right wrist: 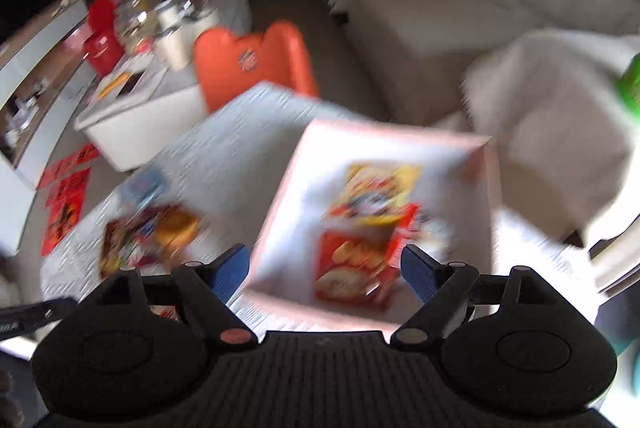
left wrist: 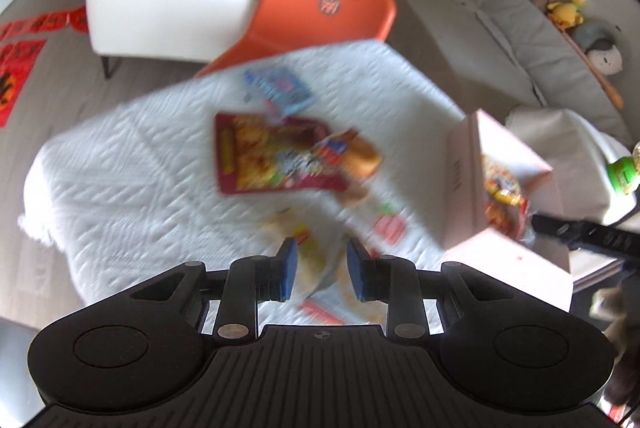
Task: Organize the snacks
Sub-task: 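Reach the right gripper to the blue candy pack and grasp it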
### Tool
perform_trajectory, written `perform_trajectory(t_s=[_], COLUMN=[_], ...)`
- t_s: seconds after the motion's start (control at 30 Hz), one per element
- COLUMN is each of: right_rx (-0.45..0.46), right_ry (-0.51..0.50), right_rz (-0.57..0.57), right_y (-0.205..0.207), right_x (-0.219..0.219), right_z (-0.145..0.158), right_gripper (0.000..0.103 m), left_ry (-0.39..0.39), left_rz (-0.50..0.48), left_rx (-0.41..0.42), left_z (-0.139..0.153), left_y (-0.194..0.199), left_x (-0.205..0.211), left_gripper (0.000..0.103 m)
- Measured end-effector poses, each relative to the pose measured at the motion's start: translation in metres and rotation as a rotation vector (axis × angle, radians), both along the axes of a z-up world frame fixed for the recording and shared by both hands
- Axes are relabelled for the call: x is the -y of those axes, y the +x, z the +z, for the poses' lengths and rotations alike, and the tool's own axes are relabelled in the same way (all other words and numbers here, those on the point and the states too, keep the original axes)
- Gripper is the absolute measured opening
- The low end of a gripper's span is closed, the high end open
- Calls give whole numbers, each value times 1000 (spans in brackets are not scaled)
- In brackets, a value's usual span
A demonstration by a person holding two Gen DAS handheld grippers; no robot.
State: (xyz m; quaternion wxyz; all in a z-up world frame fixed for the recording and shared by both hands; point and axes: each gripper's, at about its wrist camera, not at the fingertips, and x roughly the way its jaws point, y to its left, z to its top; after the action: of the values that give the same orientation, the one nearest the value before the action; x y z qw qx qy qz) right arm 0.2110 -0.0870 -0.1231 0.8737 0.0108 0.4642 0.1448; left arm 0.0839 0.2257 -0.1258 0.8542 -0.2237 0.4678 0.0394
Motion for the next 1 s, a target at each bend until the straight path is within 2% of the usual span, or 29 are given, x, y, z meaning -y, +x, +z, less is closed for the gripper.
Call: perform_trajectory(t_s=[0.1,0.23,0.3,0.47,0.6,0.77,0.8,0.83,0.87,0.93,1.0], right_rx=[-98,-231,-235,-150,-168,-166,-155,-145,-139,-140,-103], right_ry=[16,48,23,1,-54,-167,-215,-250,-247,-243,-221], right_rz=[78,127,129,143,219,251,245,242,237,219,195], right_y=[-17,-30,-32,-19,-4,-23,-32,-39,-43,-46,-46], right_x=[-43,-98,-122,-157,-169,-142,-132,-126,-120,-113,-109], right_z=[-30,-70,-82,-83,-95,-104,-106,-108,-108,-104,-95], right_gripper=[83,83,83,83,83,83,84,85,85,85,85], left_ry=[-28,-48,-72,-115,-169,-133,-105,-69,-49,10,93], left_rz=[13,46,46,-20,-23,-81,-98,-116,-134,-202,-277], left_rx=[-36,-57,-65,-93,-91,-104,-126,-149,-145,-154,-146], left_z=[-10,-17,-21,-35,-45,-55,-60,-63,-65,-68,-67], left_y=[-10,-18,-16,-1,11,37,45,52,57,66,69], left_x=[-16,-40,-49,-48,-41,-17,-11,-4,1,13,25], left_gripper=[31,31,31,31,31,31,32,38,50,50,50])
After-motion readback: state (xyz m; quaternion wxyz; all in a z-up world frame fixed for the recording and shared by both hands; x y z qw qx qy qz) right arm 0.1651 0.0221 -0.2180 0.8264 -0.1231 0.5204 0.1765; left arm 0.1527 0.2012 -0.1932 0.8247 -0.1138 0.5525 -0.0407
